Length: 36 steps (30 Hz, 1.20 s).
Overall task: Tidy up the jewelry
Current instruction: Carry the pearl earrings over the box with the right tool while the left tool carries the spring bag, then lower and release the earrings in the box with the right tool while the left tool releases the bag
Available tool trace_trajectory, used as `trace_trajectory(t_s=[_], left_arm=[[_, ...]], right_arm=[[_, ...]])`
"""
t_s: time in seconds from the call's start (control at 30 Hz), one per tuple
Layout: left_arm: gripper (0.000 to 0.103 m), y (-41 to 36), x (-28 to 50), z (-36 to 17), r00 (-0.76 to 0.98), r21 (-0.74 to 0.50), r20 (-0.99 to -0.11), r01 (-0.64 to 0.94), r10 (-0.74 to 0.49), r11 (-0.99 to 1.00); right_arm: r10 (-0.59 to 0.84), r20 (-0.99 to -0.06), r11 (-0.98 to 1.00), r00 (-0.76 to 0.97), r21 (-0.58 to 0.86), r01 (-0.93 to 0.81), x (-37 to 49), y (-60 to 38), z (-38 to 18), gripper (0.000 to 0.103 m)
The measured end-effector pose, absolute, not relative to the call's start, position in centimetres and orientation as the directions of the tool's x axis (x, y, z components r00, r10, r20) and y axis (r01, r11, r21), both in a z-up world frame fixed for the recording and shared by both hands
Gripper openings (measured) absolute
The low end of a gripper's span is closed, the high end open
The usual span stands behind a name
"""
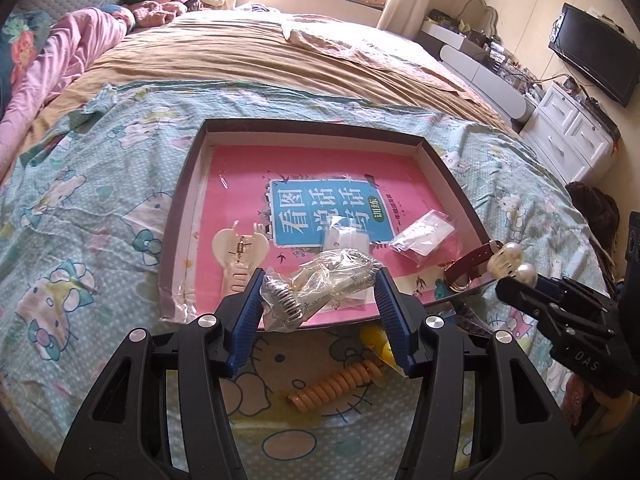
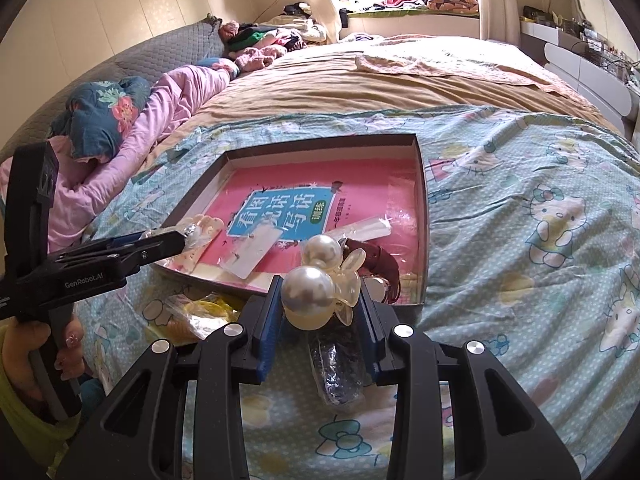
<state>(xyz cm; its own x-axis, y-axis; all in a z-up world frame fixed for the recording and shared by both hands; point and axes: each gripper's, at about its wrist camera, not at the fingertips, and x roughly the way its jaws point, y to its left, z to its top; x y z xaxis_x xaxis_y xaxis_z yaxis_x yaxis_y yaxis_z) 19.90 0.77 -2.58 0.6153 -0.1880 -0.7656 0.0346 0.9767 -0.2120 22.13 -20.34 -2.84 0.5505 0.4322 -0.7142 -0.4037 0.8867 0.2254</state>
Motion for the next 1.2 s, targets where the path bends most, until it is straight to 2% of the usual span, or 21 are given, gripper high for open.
trace_trajectory(t_s=[1.2], left_arm=[[0.047, 0.5, 23.5, -5.4, 0.576, -0.201, -0.798, 0.024, -0.178, 0.979]], right_arm=[[0.360, -0.749, 0.918, 0.556, 0.180, -0.352, 26.4, -19.7, -5.3, 0.033]])
